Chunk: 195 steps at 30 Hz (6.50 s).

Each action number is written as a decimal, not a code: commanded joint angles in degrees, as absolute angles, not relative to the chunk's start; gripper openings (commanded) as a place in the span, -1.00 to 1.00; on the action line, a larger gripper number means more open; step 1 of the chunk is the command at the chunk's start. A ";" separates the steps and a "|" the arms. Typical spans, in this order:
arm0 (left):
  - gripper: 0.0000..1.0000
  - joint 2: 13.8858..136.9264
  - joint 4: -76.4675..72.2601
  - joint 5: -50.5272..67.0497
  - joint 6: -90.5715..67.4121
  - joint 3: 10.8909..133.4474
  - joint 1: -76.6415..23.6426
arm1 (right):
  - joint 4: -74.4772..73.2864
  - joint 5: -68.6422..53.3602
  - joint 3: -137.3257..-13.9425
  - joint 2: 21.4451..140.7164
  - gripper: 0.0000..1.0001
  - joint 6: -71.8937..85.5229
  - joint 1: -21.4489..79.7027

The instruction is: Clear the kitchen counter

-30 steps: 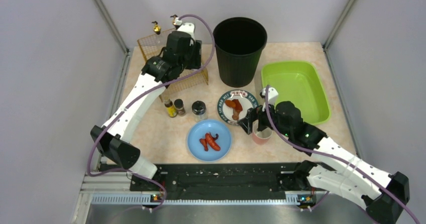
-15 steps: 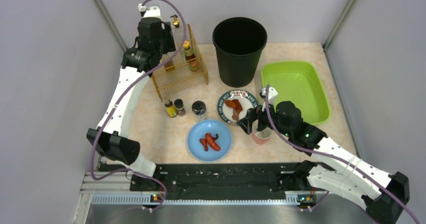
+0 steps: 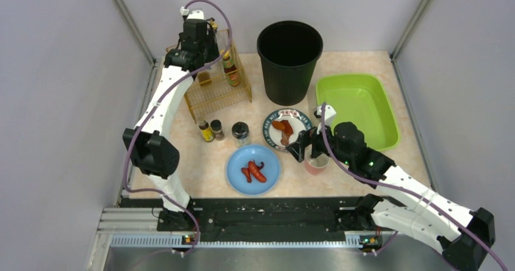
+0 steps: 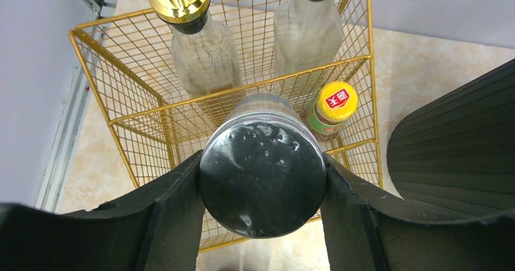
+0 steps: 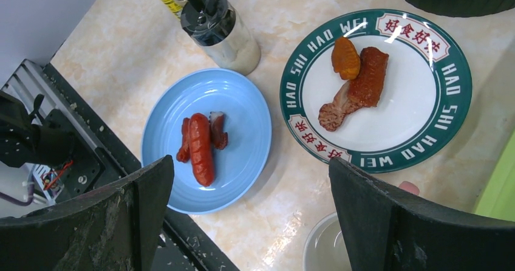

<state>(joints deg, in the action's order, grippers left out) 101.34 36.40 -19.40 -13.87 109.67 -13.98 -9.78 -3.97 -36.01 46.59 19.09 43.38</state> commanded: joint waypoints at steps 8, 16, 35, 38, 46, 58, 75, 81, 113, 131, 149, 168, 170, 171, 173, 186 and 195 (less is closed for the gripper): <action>-1.00 104.94 29.09 -19.90 -16.18 111.86 -13.54 | -7.37 -3.60 -35.92 46.79 0.94 18.58 43.55; -1.00 108.73 28.05 -21.05 -16.77 110.81 -13.21 | -7.50 -3.04 -35.40 46.40 0.94 18.59 43.55; -0.46 110.13 28.58 -21.92 -16.95 104.71 -12.42 | -7.70 -3.43 -35.54 47.15 0.96 18.60 43.59; -0.26 110.36 28.63 -22.12 -16.96 104.14 -12.22 | -7.86 -3.43 -35.62 47.02 0.96 18.56 43.59; 0.19 110.65 29.03 -21.69 -16.89 102.69 -12.13 | -7.76 -4.07 -35.92 47.59 0.96 18.49 43.58; 0.70 110.27 30.55 -20.67 -16.63 102.92 -12.13 | -7.30 -3.78 -35.59 47.14 0.98 18.68 43.58; 0.98 89.29 32.24 -15.43 -17.09 88.79 -12.59 | -6.89 -4.20 -35.47 46.83 0.98 18.96 43.54; 0.98 79.56 33.31 -17.83 -18.50 79.85 -15.27 | -7.25 -4.00 -35.82 46.60 0.98 18.79 43.59; 0.98 73.41 30.55 -11.79 -22.20 61.65 -35.33 | -7.55 -4.08 -35.86 48.73 0.98 18.46 43.59; 0.98 87.43 33.37 -13.87 -20.39 67.48 -35.48 | -7.64 -3.43 -35.24 48.51 0.98 18.52 43.59; -0.76 89.44 35.93 -12.92 -19.53 71.00 -35.42 | -6.84 -3.42 -34.74 48.48 0.98 18.95 43.63; -1.00 85.45 42.46 -23.13 -13.98 94.08 -33.06 | -7.42 -3.46 -35.29 47.53 0.98 18.72 43.62; -1.00 86.00 43.23 -24.80 -13.60 96.71 -31.72 | -7.45 -3.57 -35.40 47.53 0.98 18.70 43.59; -1.00 86.23 43.53 -25.56 -13.54 97.79 -31.12 | -7.46 -3.72 -35.34 47.57 0.98 18.71 43.59; -1.00 86.34 43.32 -26.63 -13.66 99.15 -29.36 | -7.47 -3.84 -35.38 47.48 0.98 18.66 43.59; -1.00 89.99 44.01 -32.70 -11.04 105.14 -17.62 | -6.76 -5.50 -35.10 47.20 0.98 18.66 43.56; -1.00 93.89 42.06 -31.27 -12.30 106.82 -13.13 | -6.24 -5.89 -34.58 46.68 0.98 19.05 43.59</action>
